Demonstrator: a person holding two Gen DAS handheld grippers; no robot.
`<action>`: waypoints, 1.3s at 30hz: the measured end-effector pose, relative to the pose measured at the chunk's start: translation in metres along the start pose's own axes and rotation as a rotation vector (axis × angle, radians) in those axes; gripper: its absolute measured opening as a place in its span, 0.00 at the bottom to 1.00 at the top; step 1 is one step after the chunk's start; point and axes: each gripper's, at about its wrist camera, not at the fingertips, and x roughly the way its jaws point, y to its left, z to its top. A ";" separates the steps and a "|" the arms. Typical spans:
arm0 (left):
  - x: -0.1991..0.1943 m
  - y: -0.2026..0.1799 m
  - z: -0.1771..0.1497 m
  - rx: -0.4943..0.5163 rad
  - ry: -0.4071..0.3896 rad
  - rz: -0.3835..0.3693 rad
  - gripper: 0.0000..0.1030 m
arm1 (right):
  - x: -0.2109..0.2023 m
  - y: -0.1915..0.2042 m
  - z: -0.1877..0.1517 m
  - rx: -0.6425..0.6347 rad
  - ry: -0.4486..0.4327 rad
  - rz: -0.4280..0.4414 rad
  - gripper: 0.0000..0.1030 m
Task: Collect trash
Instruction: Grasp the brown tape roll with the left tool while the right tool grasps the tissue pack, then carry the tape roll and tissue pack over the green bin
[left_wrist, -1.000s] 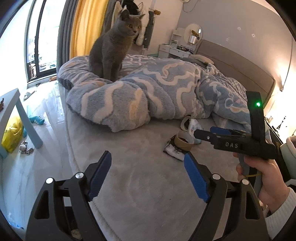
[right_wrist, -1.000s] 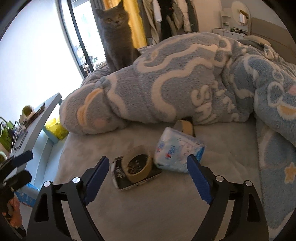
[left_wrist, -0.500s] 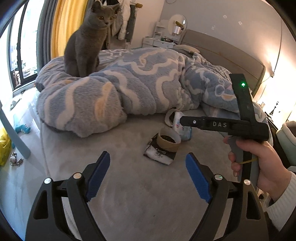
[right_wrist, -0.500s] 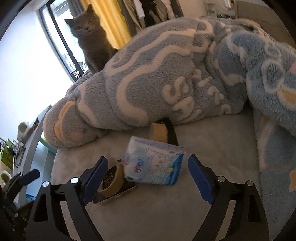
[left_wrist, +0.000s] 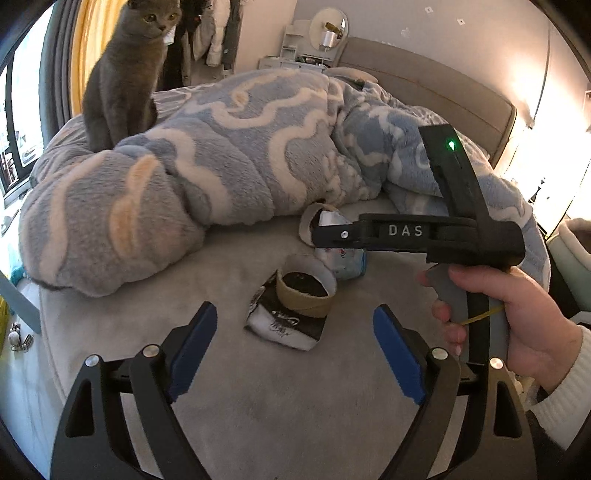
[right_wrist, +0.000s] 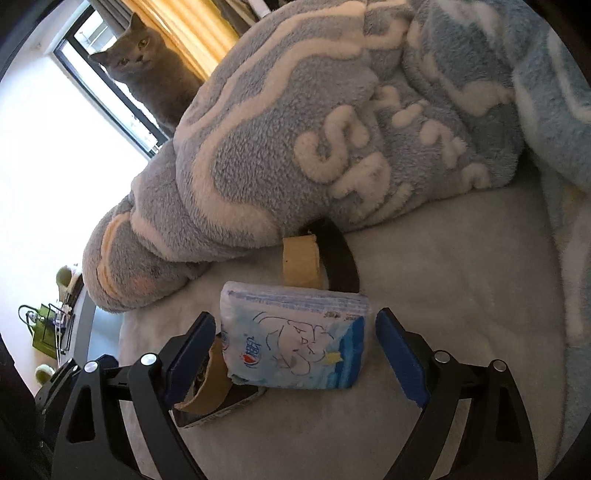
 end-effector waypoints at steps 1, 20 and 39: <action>0.003 -0.002 0.001 0.004 0.003 0.000 0.86 | 0.002 0.001 0.000 -0.006 0.005 -0.010 0.87; 0.049 -0.008 0.007 0.008 0.048 0.006 0.71 | -0.014 0.006 0.014 -0.086 -0.008 -0.034 0.72; 0.053 -0.009 0.010 -0.047 0.050 -0.026 0.45 | -0.027 0.005 0.014 -0.099 -0.053 -0.050 0.72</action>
